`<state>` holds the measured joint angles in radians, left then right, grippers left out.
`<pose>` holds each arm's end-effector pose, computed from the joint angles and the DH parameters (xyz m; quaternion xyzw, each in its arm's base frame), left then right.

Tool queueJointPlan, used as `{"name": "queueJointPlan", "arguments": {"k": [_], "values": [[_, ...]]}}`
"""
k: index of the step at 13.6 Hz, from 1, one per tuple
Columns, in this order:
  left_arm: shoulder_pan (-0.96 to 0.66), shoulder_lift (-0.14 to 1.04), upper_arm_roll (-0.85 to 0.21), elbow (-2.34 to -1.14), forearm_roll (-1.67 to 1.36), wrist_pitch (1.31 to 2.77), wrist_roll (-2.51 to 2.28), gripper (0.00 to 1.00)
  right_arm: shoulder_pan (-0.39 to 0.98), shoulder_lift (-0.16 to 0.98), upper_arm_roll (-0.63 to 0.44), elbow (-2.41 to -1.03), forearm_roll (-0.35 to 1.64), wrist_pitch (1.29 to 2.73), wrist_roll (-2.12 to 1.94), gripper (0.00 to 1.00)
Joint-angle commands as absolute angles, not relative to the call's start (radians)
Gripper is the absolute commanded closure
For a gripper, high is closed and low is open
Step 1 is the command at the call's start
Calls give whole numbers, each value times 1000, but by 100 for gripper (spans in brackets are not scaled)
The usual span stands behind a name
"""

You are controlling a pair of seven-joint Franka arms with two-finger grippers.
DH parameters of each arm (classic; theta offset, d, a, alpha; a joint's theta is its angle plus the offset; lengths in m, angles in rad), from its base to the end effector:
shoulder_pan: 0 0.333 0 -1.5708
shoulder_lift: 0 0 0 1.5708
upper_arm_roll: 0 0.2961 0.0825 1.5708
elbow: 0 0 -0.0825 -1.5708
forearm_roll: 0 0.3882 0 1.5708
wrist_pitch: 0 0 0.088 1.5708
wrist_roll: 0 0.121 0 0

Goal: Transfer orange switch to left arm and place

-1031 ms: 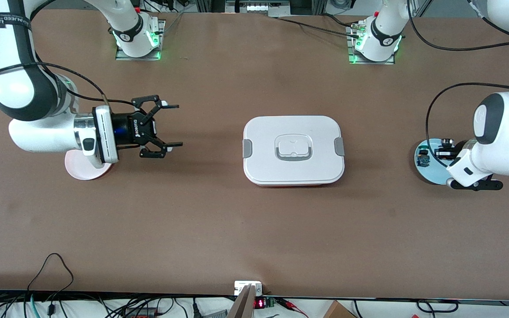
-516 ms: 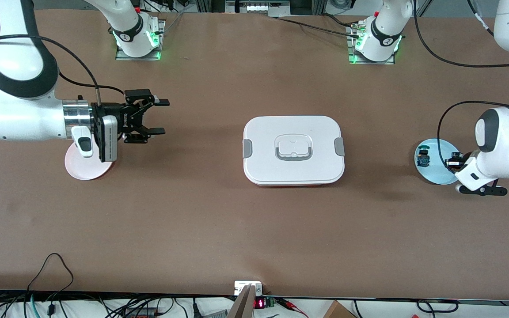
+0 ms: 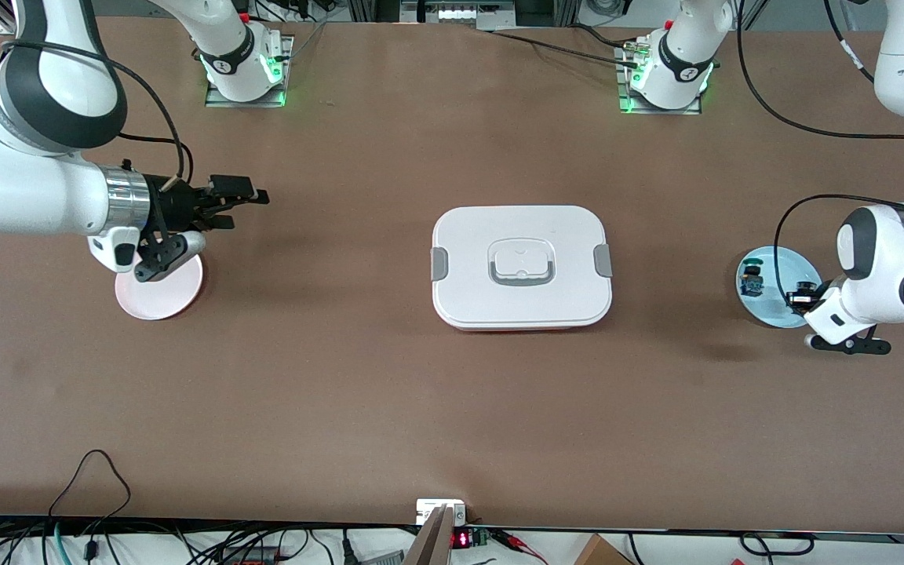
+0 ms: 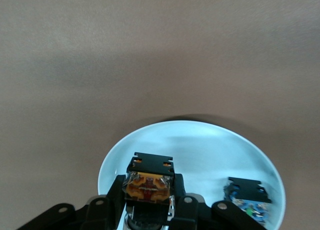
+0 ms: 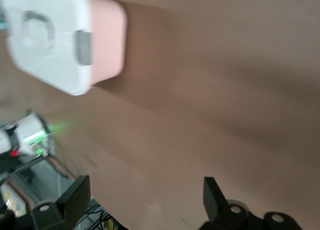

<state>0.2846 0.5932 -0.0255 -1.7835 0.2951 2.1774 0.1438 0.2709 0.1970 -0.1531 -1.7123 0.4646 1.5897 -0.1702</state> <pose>0.6014 0.1747 0.1748 -0.9890 0.0370 0.1168 0.0829 0.5709 0.1259 0.4252 -0.9602 -0.0972 0.1478 0.2160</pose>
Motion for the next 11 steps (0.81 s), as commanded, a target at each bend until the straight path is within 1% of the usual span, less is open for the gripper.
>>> {"name": "queueJointPlan", "arguments": {"k": [1, 2, 4, 5, 7, 9, 10, 11], "values": [[299, 594, -34, -1795, 318, 2191, 166, 95, 276, 187, -149, -1672, 266, 1549, -14, 0], [299, 597, -35, -1793, 318, 2191, 166, 92, 273, 187, -149, -1666, 185, 1546, -11, 0], [298, 600, -35, -1793, 318, 2191, 164, 84, 250, 183, -150, -1651, 149, 1493, -6, 0], [298, 600, -35, -1795, 319, 2191, 166, 82, 253, 186, -149, -1626, 108, 1453, -2, 0], [299, 597, -35, -1808, 319, 2191, 166, 82, 261, 186, -132, -1588, 2, 1382, 52, 0], [299, 598, -35, -1809, 319, 2192, 166, 82, 256, 186, -117, -1550, -9, 1324, 66, 0], [299, 595, -35, -1824, 318, 2189, 164, 82, 249, 184, -117, -1530, -8, 1327, 57, 0], [301, 591, -35, -1836, 318, 2191, 164, 80, 229, 184, -124, -1519, -8, 1338, 58, 0]]}}
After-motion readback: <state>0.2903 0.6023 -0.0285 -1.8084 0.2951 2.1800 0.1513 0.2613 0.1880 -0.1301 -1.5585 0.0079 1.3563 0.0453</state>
